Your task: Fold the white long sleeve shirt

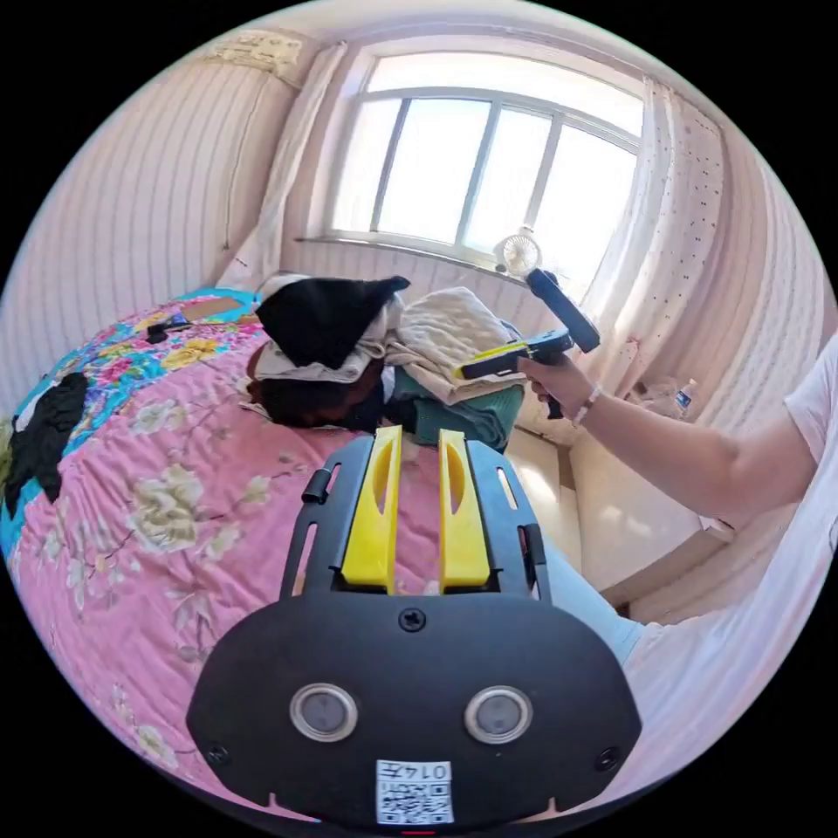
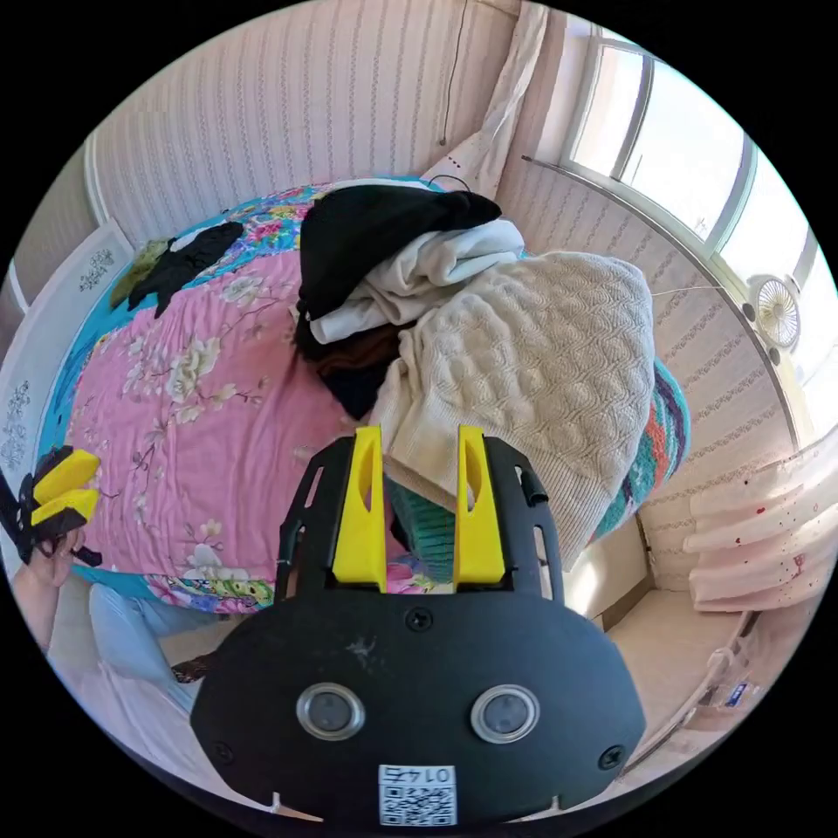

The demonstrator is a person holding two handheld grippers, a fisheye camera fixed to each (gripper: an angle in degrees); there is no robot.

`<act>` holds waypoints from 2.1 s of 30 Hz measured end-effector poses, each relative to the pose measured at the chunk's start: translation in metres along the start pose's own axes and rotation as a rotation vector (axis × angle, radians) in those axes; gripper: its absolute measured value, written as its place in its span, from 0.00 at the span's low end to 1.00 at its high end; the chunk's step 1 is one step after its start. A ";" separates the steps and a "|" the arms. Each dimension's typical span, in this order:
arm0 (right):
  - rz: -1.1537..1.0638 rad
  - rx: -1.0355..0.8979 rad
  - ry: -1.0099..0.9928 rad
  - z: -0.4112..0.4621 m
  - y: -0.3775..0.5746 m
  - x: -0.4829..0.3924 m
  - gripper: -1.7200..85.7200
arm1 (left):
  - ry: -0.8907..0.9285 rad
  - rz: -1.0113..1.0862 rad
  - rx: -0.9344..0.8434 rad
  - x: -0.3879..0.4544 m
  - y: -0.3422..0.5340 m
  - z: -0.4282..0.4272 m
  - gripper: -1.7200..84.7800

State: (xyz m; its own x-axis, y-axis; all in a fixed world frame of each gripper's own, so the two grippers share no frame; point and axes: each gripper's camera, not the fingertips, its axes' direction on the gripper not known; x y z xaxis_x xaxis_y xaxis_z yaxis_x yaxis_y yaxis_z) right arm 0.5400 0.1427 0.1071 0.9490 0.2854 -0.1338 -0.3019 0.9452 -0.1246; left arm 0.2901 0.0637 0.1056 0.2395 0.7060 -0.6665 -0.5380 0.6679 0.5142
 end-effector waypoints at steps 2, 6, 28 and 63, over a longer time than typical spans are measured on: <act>-0.004 0.056 -0.053 -0.008 0.017 0.032 0.09 | 0.037 0.001 -0.094 0.003 -0.030 0.059 0.11; -0.004 0.112 -0.126 -0.034 0.046 0.084 0.05 | 0.060 -0.016 -0.103 0.001 -0.073 0.120 0.12; 0.208 0.859 -0.327 -0.230 0.204 0.279 0.03 | 0.539 -0.093 0.118 -0.013 -0.167 0.066 0.02; -0.402 1.008 -1.148 -0.293 -0.189 0.023 0.02 | -0.700 -0.162 0.677 -0.136 0.026 -0.697 0.02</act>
State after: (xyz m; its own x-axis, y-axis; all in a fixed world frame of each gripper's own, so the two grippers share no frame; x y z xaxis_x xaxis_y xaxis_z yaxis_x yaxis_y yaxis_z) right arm 0.5921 -0.0758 -0.1601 0.6508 -0.4784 0.5895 -0.2857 0.5651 0.7740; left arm -0.3200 -0.1792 -0.1662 0.8112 0.4282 -0.3982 0.0670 0.6085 0.7907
